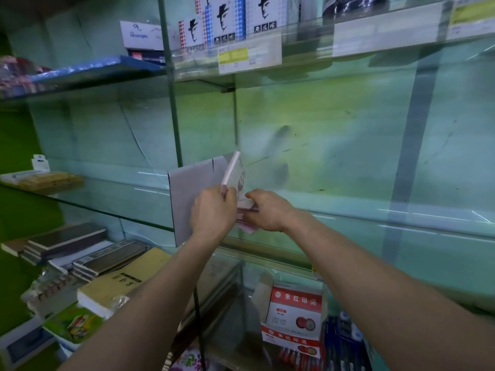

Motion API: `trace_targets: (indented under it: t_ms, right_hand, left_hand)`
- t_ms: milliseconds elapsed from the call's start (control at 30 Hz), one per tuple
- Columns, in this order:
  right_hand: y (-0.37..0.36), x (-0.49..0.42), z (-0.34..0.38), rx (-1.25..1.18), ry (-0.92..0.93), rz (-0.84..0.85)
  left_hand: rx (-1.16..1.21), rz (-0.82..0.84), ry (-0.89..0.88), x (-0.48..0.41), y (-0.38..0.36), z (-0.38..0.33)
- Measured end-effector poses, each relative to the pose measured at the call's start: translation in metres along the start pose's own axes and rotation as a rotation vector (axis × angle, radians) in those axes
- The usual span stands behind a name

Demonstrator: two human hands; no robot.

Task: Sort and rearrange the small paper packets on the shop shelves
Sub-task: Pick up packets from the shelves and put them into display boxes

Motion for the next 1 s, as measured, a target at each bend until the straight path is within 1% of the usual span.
trace_targets:
  t_ms: [67, 167, 233, 367, 467, 533, 633, 733, 833, 1000]
  right_hand:
    - [-0.008, -0.007, -0.001, 0.085, -0.006, -0.003]
    - [-0.008, -0.014, 0.001, 0.192, -0.003, -0.052]
    - [-0.007, -0.016, 0.002, 0.202, -0.007, -0.048]
    - [-0.009, -0.017, 0.002, 0.17, -0.023, 0.013]
    - [0.0, -0.017, 0.0, 0.121, -0.037, 0.0]
    - [0.01, -0.014, -0.003, 0.162, -0.053, -0.053]
    - [0.026, -0.002, -0.008, 0.245, -0.077, -0.203]
    - [0.042, 0.012, -0.016, 0.254, -0.118, -0.303]
    - [0.06, 0.026, -0.024, 0.201, -0.149, -0.4]
    - [0.084, 0.058, -0.027, 0.021, -0.181, -0.558]
  left_hand:
    - [-0.038, 0.002, -0.004, 0.001, 0.0, 0.003]
    - [-0.068, 0.0, 0.007, 0.002, 0.001, 0.009]
    - [-0.074, -0.004, 0.009, 0.001, 0.003, 0.011]
    - [-0.074, -0.001, 0.01, 0.0, 0.004, 0.01]
    - [-0.064, -0.016, 0.014, -0.001, 0.007, 0.009]
    - [-0.055, -0.022, 0.014, -0.001, 0.009, 0.008]
    - [-0.02, -0.044, 0.008, -0.004, 0.012, 0.006]
    - [0.006, -0.065, 0.013, -0.003, 0.015, 0.004]
    - [0.026, -0.033, 0.02, 0.001, 0.012, 0.003]
    - [0.05, 0.046, 0.033, 0.012, 0.002, -0.005]
Point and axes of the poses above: each hand's wrist, its own x-axis away from the middle knuckle, its own y-axis out of the back of the hand, z = x × y, the point moved 8 cm from there along -x, towards the middle knuckle, and after that the axes turned 11 degrees about -x, right-handed, at the moved point
